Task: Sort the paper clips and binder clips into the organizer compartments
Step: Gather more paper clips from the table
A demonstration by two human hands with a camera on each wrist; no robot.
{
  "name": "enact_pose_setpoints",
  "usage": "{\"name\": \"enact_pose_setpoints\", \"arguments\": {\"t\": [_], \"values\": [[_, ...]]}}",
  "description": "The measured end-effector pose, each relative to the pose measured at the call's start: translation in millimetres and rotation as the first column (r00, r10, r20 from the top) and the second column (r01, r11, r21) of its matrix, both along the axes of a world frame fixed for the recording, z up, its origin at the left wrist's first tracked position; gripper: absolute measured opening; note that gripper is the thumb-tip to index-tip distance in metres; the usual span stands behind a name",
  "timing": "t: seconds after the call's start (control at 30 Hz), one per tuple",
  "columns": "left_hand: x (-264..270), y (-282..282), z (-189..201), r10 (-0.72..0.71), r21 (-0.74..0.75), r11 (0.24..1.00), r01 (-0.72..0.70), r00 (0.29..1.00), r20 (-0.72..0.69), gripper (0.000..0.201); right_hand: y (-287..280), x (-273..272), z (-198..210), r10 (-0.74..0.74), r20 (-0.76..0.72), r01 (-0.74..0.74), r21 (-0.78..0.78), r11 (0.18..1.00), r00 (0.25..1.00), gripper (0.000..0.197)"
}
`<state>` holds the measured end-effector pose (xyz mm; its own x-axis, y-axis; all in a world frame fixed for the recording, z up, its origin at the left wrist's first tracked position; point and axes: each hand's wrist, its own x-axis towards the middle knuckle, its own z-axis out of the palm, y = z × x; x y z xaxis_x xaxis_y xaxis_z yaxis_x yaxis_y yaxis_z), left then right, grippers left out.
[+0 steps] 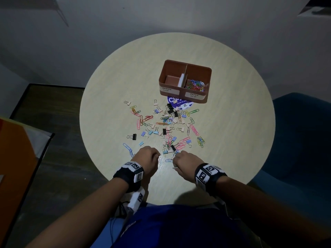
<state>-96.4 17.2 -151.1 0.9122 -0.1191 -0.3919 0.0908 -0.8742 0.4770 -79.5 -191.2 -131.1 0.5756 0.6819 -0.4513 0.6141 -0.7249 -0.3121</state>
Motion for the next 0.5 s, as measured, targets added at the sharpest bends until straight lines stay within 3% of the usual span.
{"name": "enact_pose_setpoints", "arguments": {"t": [0.13,0.2,0.33,0.5], "values": [[1,2,1,0.070,-0.005,0.998,-0.070,0.997,-0.036,0.025,-8,9,5,-0.251,-0.148,0.270,0.126,0.955,0.957,0.011],[1,0,2,0.061,0.014,0.998,-0.061,0.997,-0.053,0.025,-9,12,8,-0.296,-0.177,0.322,0.149,0.935,0.939,0.010],[-3,-13,3,-0.015,0.147,0.989,0.027,0.997,-0.078,0.023,1,16,12,-0.229,-0.151,0.249,0.128,0.960,0.962,0.012],[-2,-26,9,-0.081,0.333,0.934,0.131,0.984,-0.159,0.018,25,16,6,-0.033,-0.012,0.034,0.053,0.998,0.999,0.020]]}}
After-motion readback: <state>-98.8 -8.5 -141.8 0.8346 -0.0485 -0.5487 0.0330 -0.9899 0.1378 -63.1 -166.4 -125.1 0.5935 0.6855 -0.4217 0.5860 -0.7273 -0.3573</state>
